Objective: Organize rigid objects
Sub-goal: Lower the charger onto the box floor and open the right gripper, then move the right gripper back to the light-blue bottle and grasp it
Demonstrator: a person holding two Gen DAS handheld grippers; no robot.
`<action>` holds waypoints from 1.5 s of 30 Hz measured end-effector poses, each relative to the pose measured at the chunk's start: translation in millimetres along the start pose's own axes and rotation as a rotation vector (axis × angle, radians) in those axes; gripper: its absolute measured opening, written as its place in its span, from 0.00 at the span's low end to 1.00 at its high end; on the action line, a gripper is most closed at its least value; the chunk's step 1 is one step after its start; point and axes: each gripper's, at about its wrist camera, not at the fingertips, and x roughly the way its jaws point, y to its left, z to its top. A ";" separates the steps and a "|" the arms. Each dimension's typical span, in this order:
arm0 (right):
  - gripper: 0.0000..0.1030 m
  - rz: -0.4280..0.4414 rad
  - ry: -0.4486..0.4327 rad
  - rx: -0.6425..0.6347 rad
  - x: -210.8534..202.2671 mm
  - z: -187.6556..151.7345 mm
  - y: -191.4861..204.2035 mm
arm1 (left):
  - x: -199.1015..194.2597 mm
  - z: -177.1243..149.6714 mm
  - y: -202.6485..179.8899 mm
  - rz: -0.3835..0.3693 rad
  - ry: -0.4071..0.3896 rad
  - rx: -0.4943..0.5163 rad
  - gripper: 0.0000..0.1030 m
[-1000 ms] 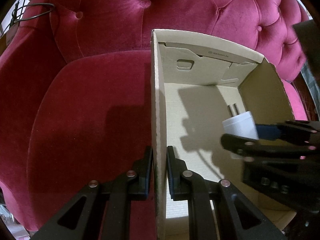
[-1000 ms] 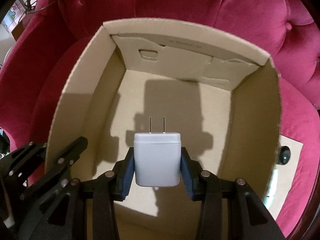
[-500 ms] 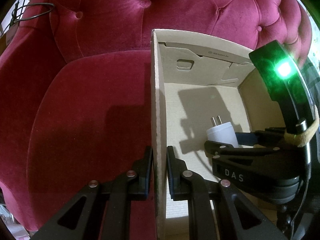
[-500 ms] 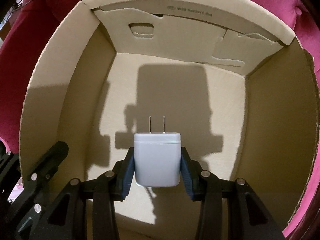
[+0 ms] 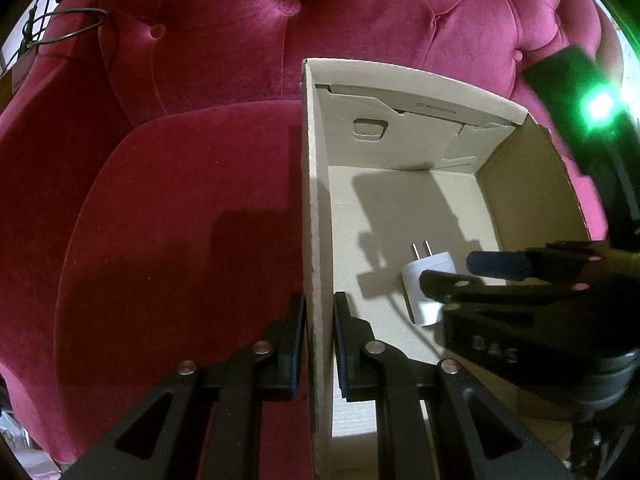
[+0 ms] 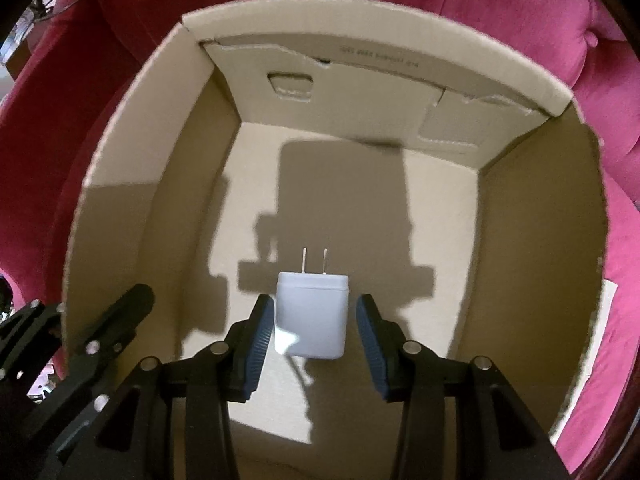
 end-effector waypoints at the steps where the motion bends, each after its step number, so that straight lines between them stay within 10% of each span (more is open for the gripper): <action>1: 0.45 0.001 -0.005 0.000 -3.2 -0.4 -0.4 | -0.2 0.0 -0.1 0.001 0.000 0.000 0.14; 16: 0.51 -0.022 -0.104 0.014 -68.2 -11.7 -19.9 | -0.5 -0.8 -0.7 0.002 -0.002 0.001 0.14; 45: 1.00 -0.145 -0.194 0.137 -128.1 -54.0 -141.8 | -1.1 -1.3 -2.3 0.007 -0.003 0.002 0.14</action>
